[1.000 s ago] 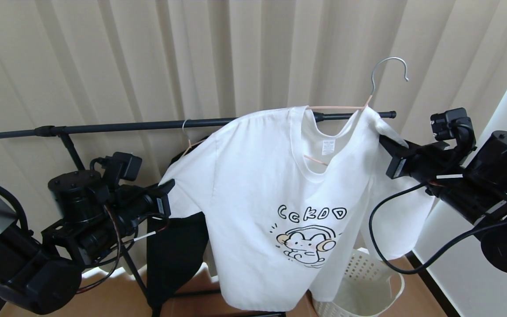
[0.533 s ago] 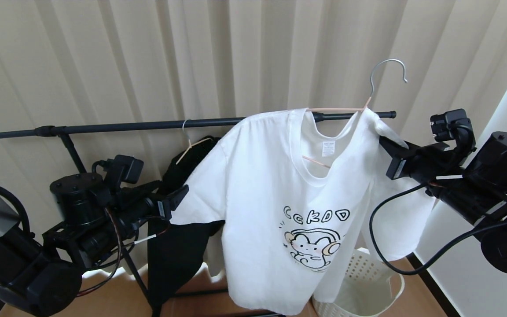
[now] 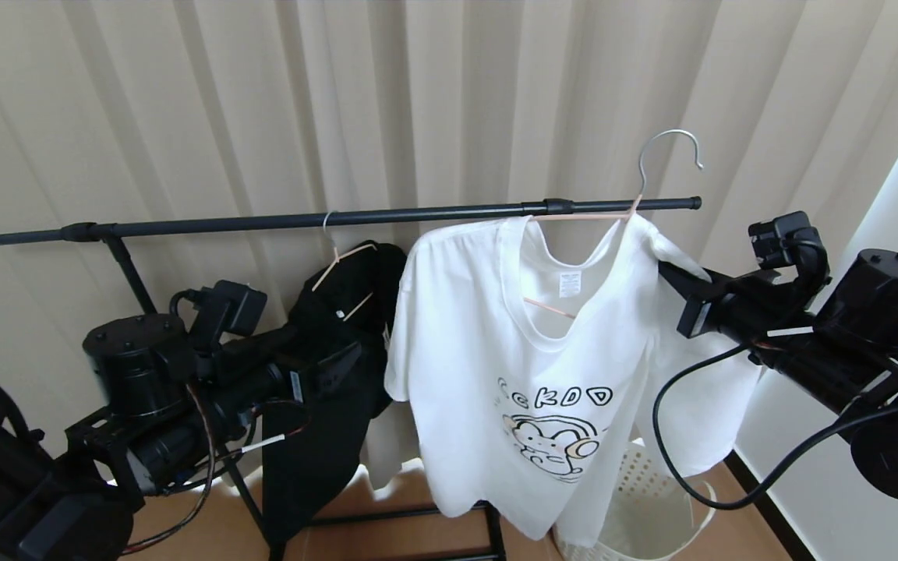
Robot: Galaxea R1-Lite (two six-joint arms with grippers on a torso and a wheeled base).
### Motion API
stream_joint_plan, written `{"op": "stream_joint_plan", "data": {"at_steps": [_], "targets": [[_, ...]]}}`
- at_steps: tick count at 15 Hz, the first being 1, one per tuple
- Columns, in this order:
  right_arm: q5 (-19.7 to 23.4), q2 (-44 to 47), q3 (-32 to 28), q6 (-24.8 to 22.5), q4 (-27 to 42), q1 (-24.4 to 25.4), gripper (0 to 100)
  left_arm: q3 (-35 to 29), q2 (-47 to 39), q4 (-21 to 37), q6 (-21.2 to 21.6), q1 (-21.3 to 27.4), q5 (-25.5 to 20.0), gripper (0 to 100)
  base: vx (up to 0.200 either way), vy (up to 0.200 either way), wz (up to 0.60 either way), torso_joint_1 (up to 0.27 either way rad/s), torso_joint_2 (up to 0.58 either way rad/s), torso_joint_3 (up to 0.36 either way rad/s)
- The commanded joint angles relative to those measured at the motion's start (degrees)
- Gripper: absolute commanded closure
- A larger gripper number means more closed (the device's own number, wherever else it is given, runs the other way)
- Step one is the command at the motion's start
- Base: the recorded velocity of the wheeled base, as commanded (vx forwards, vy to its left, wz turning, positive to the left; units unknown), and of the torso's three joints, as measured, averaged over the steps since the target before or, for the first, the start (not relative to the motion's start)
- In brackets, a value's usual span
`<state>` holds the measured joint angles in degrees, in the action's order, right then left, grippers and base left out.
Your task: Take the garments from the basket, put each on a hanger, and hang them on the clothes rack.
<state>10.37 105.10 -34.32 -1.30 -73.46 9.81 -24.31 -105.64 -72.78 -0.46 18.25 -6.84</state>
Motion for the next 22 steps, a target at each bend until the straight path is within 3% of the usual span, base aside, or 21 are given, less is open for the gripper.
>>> {"op": "stream_joint_plan", "data": {"at_steps": [1,5,6,7,8,11,15,19,21,22], "targets": [[0.88,0.20,0.92,-0.01,-0.10,0.82,100,0.31,6.68,4.22,-0.06,2.58,0.07,0,0.000,0.000,0.00,0.000,0.00,0.000],[2.81,1.60,2.59,-0.01,-0.37,1.17,100,-4.70,15.03,17.32,0.02,2.93,-0.02,0,0.000,0.000,0.00,0.000,0.00,0.000],[4.57,2.66,2.94,-0.10,-0.54,1.52,100,-10.58,18.46,28.04,0.11,3.11,-0.10,0,0.000,0.000,0.00,0.000,0.00,0.000],[4.57,2.66,2.94,-0.10,-0.54,1.52,100,-10.58,18.46,28.04,0.11,3.11,-0.10,0,0.000,0.000,0.00,0.000,0.00,0.000],[4.74,3.80,3.29,-0.01,-0.81,2.05,100,-19.02,22.67,44.92,0.20,3.28,-3.62,0,0.000,0.000,0.00,0.000,0.00,0.000],[4.83,4.15,4.52,-0.01,-0.98,3.90,100,-27.55,23.55,59.51,0.90,4.34,-8.45,0,0.000,0.000,0.00,0.000,0.00,0.000],[4.74,4.33,5.84,-0.01,-0.98,6.71,100,-36.69,21.00,72.87,8.99,6.54,-8.54,0,0.000,0.000,0.00,0.000,0.00,0.000],[4.66,4.07,7.25,-0.01,-1.07,8.91,100,-41.87,15.73,76.56,14.53,10.75,-8.81,0,0.000,0.000,0.00,0.000,0.00,0.000],[4.74,3.98,7.95,-0.01,-1.07,9.52,100,-44.86,13.36,79.90,16.81,11.28,-11.62,0,0.000,0.000,0.00,0.000,0.00,0.000],[4.66,3.80,8.04,-0.10,-1.07,10.49,100,-48.11,11.78,84.38,19.18,11.28,-13.55,0,0.000,0.000,0.00,0.000,0.00,0.000]]}}
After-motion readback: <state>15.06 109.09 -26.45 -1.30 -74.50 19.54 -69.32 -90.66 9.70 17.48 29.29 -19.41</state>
